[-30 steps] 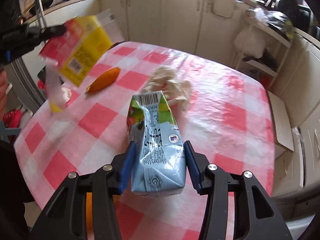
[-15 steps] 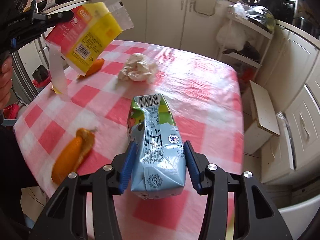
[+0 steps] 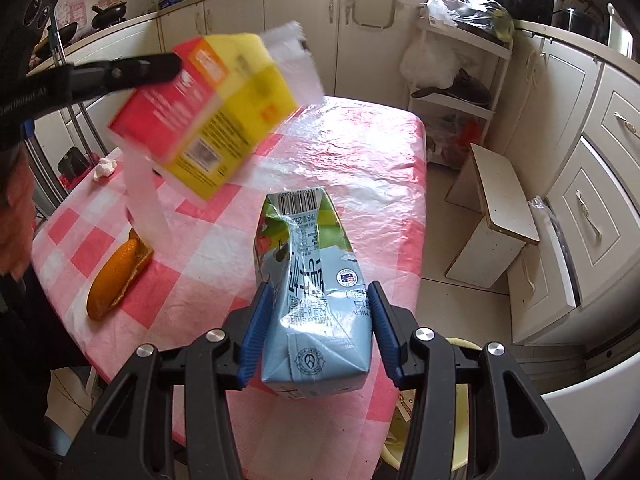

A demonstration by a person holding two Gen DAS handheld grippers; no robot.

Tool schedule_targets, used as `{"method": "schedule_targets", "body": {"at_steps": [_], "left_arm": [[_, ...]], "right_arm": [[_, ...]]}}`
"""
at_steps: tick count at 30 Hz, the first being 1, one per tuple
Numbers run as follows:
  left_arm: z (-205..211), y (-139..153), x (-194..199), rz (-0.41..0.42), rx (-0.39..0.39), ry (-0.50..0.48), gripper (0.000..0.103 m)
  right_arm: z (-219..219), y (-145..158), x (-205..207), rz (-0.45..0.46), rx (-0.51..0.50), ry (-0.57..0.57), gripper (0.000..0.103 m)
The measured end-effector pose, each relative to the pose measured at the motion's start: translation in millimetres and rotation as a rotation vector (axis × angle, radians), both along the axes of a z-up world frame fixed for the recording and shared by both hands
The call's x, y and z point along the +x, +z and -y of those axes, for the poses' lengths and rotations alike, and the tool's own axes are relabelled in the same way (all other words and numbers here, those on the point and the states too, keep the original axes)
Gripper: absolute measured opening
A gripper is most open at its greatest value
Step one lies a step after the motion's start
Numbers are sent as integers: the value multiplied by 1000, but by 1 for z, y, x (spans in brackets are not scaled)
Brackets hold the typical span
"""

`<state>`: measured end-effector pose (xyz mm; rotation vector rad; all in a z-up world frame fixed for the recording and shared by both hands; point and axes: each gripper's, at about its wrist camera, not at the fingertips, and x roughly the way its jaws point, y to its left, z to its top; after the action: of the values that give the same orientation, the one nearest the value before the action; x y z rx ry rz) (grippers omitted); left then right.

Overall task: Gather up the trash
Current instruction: 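Lift the milk carton and snack bag and carry them toward the yellow bin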

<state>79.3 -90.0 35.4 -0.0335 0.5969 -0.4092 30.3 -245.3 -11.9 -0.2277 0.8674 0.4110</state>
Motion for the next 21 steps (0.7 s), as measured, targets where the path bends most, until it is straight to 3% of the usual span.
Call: {"method": "schedule_targets", "body": {"at_steps": [8, 21], "left_arm": [[20, -9, -2, 0, 68, -35, 4], [21, -9, -2, 9, 105, -39, 4]], "right_arm": [[-6, -6, -3, -4, -28, 23, 48], [-9, -9, -3, -12, -37, 26, 48]]}}
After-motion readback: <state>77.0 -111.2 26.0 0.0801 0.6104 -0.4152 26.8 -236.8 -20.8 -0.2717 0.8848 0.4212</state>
